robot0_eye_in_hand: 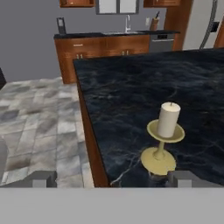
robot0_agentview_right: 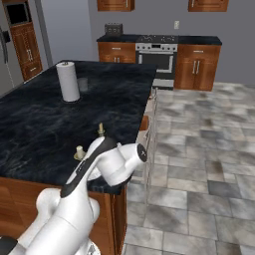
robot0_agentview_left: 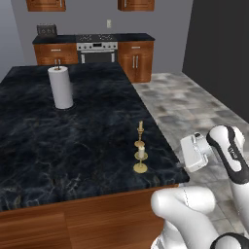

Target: Pick the candle and candle from the dining table and place them in the open cabinet. Close the cabinet after placing the objects.

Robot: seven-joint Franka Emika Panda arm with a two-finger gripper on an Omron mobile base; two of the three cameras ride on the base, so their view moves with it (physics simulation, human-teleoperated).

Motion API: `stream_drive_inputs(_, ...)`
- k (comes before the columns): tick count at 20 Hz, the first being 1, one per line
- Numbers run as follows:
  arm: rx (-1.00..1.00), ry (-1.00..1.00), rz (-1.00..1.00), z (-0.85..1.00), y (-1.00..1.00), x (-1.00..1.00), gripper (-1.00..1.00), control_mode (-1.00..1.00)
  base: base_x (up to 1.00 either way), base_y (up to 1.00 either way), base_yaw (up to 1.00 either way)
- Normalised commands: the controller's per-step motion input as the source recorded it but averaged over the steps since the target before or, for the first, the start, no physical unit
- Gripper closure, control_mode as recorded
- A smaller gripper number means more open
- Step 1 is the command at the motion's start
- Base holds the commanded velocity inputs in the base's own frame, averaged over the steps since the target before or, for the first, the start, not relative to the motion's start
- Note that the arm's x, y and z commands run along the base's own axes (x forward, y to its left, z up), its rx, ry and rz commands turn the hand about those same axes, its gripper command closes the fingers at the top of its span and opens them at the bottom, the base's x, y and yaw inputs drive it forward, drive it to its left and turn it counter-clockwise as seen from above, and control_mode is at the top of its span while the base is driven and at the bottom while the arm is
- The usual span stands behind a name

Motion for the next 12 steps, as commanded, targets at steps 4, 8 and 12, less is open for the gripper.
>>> stream_drive_inputs(4, 0.2, 0.0, 0.02, -0.07, 0.0, 0.13, -1.0, -1.0, 0.0, 0.0, 0.0)
stream_drive_inputs(8, 0.1, 0.0, 0.0, -0.01, 0.0, 0.16, -1.0, -1.0, 0.0, 0.0, 0.0)
stream_drive_inputs(12, 0.02, 0.0, 0.0, -0.01, 0.0, 0.16, -1.0, -1.0, 0.0, 0.0, 0.0)
